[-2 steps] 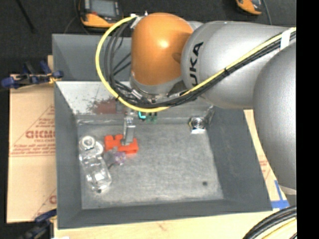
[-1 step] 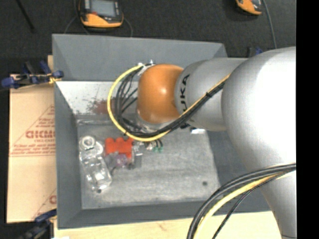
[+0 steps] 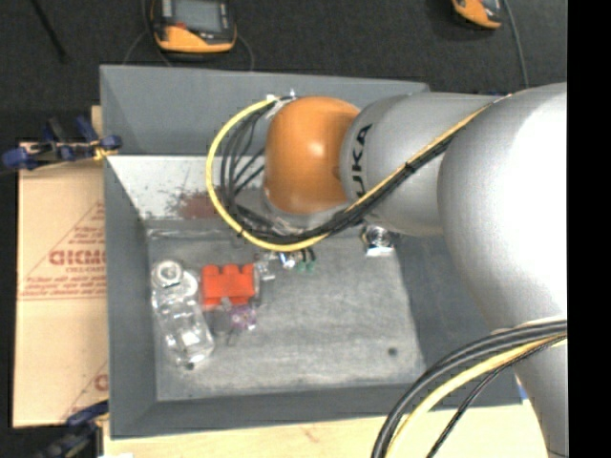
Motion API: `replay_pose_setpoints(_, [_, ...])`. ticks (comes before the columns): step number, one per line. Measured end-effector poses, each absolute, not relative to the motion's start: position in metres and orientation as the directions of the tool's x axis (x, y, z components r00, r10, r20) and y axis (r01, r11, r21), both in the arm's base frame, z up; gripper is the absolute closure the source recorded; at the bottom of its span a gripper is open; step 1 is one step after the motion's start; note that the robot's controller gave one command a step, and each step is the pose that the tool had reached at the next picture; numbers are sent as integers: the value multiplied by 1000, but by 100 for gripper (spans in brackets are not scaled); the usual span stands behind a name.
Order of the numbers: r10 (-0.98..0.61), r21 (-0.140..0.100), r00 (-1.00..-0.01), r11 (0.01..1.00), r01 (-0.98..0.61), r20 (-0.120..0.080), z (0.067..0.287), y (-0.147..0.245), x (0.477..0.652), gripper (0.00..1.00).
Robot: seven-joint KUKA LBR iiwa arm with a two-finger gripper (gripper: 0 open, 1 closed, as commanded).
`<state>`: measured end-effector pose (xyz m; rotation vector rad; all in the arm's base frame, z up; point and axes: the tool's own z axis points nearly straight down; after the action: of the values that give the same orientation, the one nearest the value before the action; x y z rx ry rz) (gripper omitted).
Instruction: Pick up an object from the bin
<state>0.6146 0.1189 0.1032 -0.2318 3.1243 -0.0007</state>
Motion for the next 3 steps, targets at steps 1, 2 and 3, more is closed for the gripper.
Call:
replay_pose_setpoints(1, [-92, 2, -996, 996, -92, -1, 101, 134, 608, 0])
replay_pose_setpoints(2, [-81, 1, -997, 997, -81, 0, 69, 123, 612, 0])
replay_pose_setpoints(3, [-78, 1, -997, 997, -78, -2, 70, 123, 614, 0])
